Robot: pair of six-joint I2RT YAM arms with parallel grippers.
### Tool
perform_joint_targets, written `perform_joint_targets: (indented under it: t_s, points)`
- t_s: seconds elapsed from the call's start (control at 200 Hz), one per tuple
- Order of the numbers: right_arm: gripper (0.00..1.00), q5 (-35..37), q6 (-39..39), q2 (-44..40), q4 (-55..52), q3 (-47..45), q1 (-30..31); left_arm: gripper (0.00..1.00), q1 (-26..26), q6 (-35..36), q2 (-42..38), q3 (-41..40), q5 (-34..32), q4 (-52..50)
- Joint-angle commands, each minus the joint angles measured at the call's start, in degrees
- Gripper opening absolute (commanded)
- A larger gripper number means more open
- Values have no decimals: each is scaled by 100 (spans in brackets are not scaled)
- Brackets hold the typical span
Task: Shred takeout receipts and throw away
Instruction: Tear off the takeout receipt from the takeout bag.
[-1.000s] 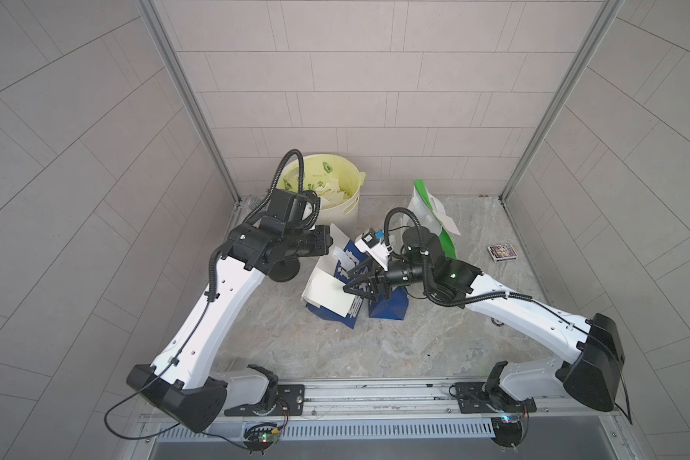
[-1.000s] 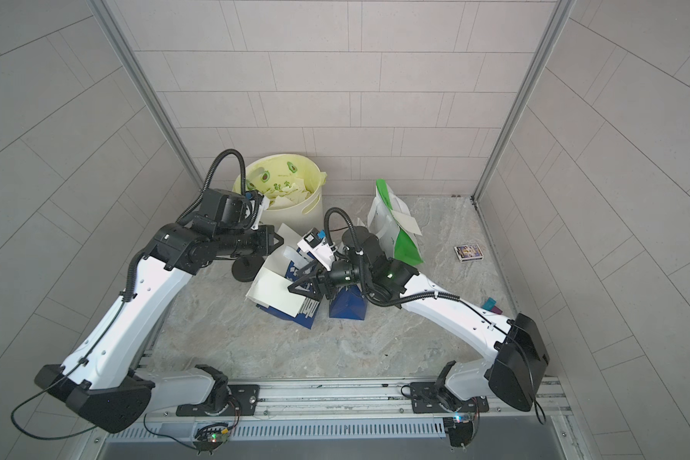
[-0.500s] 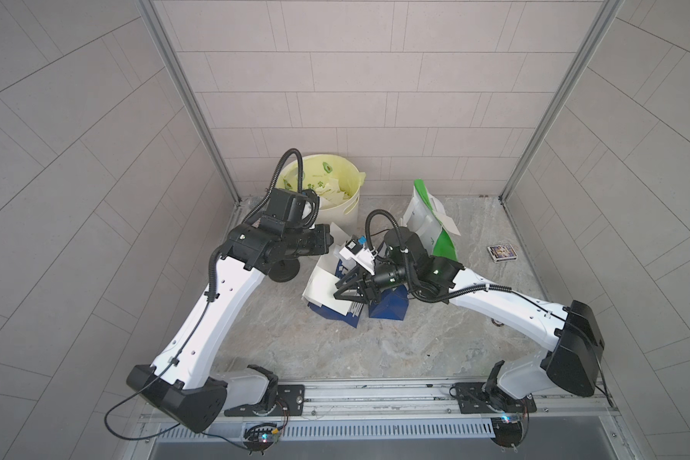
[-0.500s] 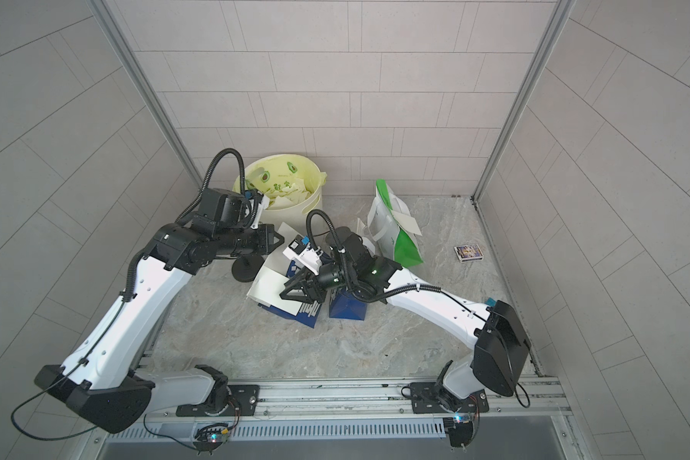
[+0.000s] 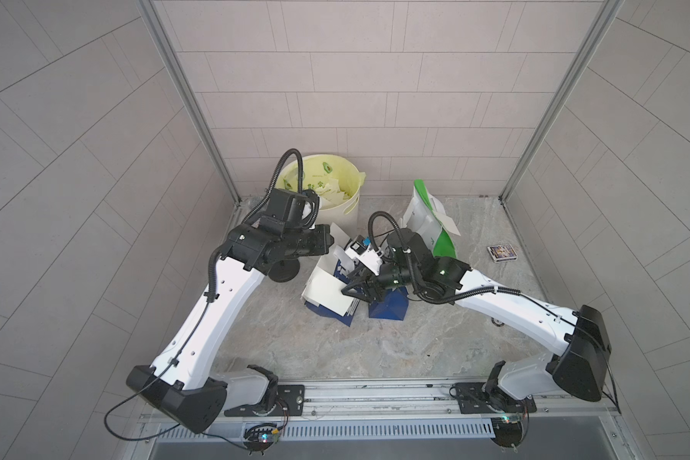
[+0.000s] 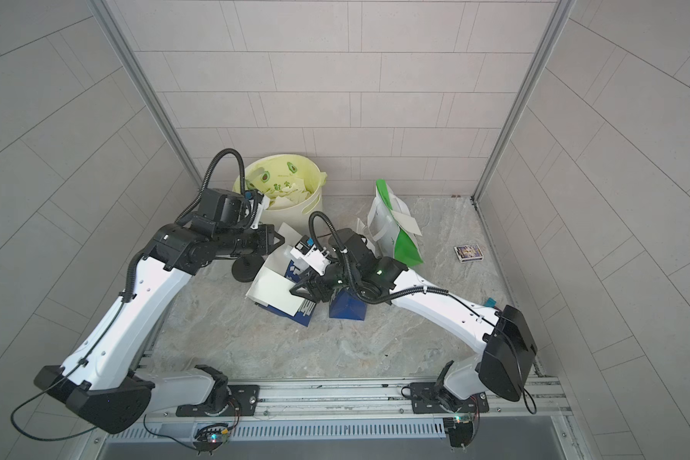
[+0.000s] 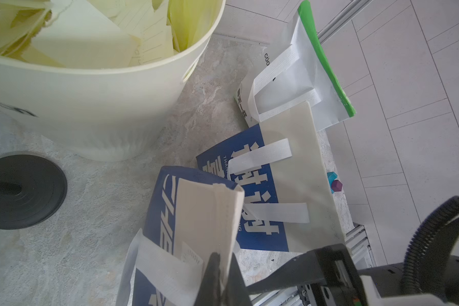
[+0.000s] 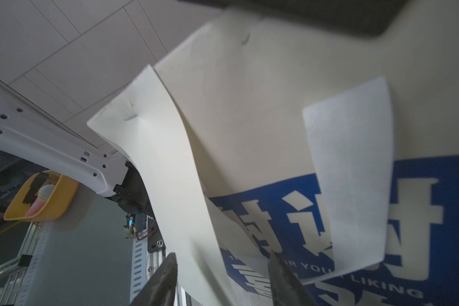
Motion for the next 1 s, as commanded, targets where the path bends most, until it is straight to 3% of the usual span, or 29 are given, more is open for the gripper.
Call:
perform_joint_targets:
  t_s: [0.0,0.13,0.565,0.841,0.991]
  points:
    - [55,-490,-541,-102,-724,202,23,0,10,33,-195,-4,48,234]
    - [52,-1039,6,-148,-219,53,18,0,4,-3,-214,-19,-92,264]
    - [29,-1460,1317,161,1508,-67,35,0,4,-138,-328,-197,-299,414]
    - [28,-1554,1282,376,1395,84,67,0,5,-299,-423,-292,-453,600]
    - [34,-1573,1280,485,1404,23,71,0,4,-317,-412,-338,-439,677]
